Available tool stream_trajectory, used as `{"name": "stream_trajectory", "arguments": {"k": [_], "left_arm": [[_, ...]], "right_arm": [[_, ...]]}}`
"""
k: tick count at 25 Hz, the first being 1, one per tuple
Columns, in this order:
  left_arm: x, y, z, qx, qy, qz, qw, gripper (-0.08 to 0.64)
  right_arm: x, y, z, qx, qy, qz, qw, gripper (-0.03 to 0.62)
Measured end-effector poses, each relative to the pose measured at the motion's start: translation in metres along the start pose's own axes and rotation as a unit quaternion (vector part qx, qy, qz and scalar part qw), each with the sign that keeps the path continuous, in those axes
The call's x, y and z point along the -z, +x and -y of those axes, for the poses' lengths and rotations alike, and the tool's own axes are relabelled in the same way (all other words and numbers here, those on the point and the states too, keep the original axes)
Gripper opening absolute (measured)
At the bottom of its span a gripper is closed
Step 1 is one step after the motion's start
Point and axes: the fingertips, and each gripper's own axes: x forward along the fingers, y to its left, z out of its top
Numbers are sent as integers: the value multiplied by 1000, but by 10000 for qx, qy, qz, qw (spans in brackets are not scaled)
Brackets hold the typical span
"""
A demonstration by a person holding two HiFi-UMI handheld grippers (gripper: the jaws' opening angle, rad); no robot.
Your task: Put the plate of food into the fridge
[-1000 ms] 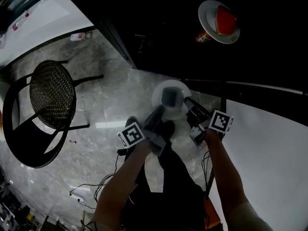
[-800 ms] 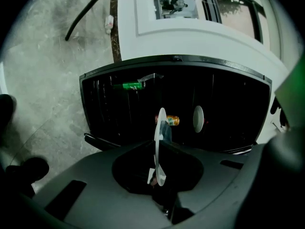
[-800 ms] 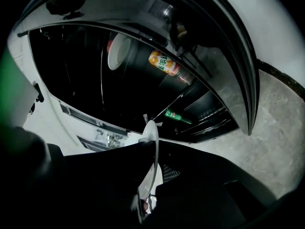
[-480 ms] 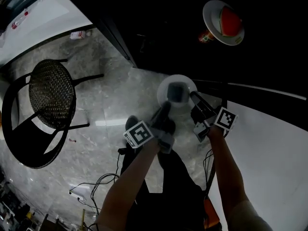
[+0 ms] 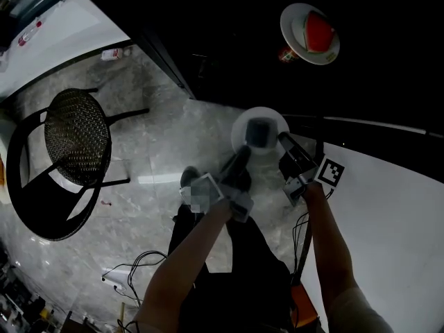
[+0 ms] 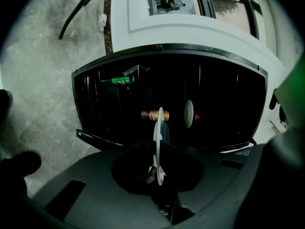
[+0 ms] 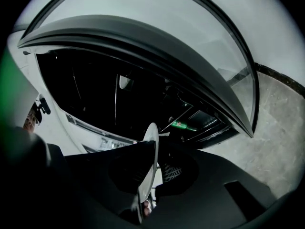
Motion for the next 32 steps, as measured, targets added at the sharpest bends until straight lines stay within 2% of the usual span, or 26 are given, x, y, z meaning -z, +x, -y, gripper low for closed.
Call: {"name": "stream_trajectory", "arguments": {"k": [8, 12, 14, 17, 18, 22, 28, 32], "left_arm": [[10, -13, 32, -57, -233, 52, 9997, 28], [15, -7, 57, 115, -320, 153, 9993, 28], [26, -3, 69, 146, -371, 54, 9992, 28], [38, 3, 85, 3, -546, -298, 9981, 28], [36, 6, 90, 15, -515, -431, 9977, 28], [17, -1, 96, 289, 122, -841, 9960, 28], [25, -4, 103, 308, 164, -1107, 9932, 28], [45, -3, 116, 329, -2, -1040, 9940, 28]], "right_arm": [[-4, -22, -27, 135, -18, -13, 9999, 31], [-19, -41, -37, 332, 124, 194, 9992, 31], [-27, -56, -42, 392, 101, 262, 9988, 31], [-45, -73, -49, 431, -108, 283, 9986, 31], [-49, -72, -53, 384, -176, 280, 9987, 31], [-37, -57, -73, 33, -47, 383, 9992, 31], [-32, -69, -85, 30, 4, 602, 9982, 31], [-39, -92, -90, 180, 25, 575, 9982, 31]]}}
